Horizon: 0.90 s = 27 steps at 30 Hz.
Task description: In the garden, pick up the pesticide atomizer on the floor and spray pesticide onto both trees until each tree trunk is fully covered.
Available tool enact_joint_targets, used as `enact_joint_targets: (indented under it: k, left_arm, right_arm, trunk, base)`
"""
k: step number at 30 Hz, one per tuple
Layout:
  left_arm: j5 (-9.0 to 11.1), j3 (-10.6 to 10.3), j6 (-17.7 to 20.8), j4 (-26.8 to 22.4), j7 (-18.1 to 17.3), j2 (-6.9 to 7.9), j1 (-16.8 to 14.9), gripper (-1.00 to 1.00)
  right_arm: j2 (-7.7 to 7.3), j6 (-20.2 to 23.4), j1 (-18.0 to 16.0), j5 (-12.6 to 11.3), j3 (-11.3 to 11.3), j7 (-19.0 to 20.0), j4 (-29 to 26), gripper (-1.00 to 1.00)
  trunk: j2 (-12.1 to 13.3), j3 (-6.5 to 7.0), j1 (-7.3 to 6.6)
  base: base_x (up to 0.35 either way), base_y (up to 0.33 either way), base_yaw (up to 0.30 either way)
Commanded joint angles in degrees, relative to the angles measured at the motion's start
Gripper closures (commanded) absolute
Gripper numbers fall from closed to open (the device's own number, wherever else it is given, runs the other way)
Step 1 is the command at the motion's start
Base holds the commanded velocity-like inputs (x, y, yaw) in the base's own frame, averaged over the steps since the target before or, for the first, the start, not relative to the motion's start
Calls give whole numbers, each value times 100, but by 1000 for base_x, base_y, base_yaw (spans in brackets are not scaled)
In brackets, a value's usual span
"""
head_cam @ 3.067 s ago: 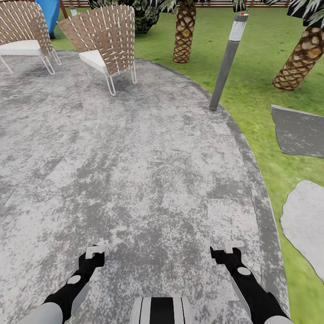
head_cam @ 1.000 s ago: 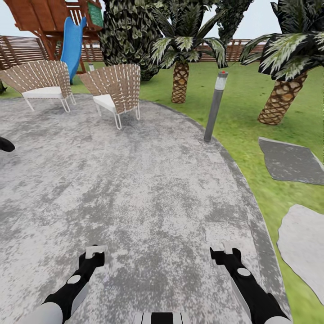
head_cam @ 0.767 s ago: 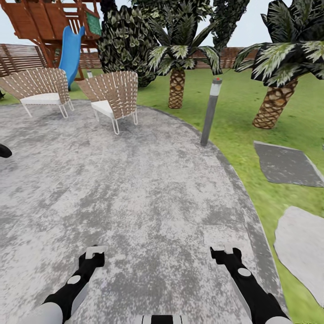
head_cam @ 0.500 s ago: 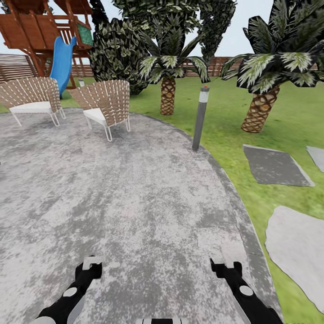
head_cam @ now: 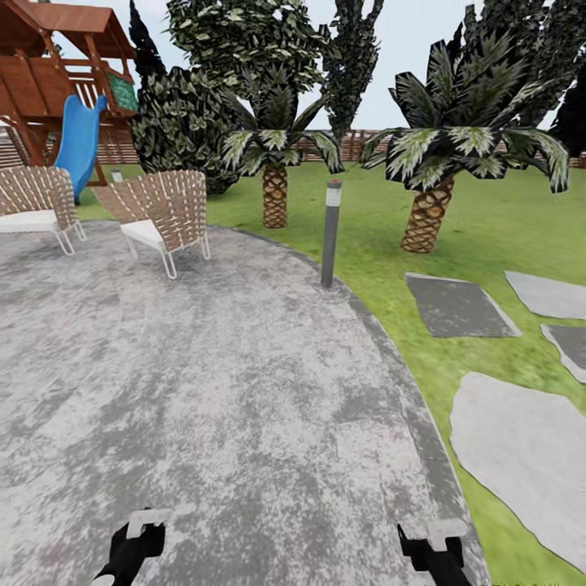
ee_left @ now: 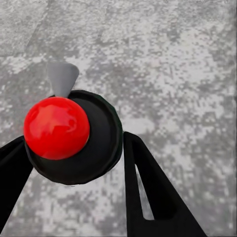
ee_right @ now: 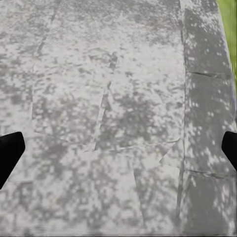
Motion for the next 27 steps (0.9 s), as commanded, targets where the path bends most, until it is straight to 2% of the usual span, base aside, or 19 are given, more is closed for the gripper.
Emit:
enact_joint_targets:
  k: [1, 5, 9, 19, 27]
  left_arm:
    - [98, -11, -66, 8, 0, 1, 39, 100]
    - [223, -13, -415, -9, 3, 3, 328, 100]
    - [251, -13, -537, -46, 4, 4, 500, 100]
    - [258, -13, -563, -49, 4, 19, 551, 100]
    - [266, -13, -563, -48, 4, 6, 551, 100]
  right_arm:
    - [4, -18, 10, 36, -3, -9, 22, -100]
    - [23, -26, 46, 31, -1, -6, 56, -100]
    - [34, -23, 51, 22, -1, -9, 61, -100]
    - [40, -15, 53, -6, -11, -42, 55, -100]
    - [63, -15, 53, -12, -18, -32, 62, -100]
  trunk:
    - [40, 21, -24]
    - [200, 118, -112]
    - [361, 200, -199]
    - [762, 382, -419]
    - [1083, 526, -595]
  base:
    - [0, 0, -225]
    - [0, 0, -218]
    - [0, 0, -90]
    - [0, 0, -18]
    - [0, 0, -215]
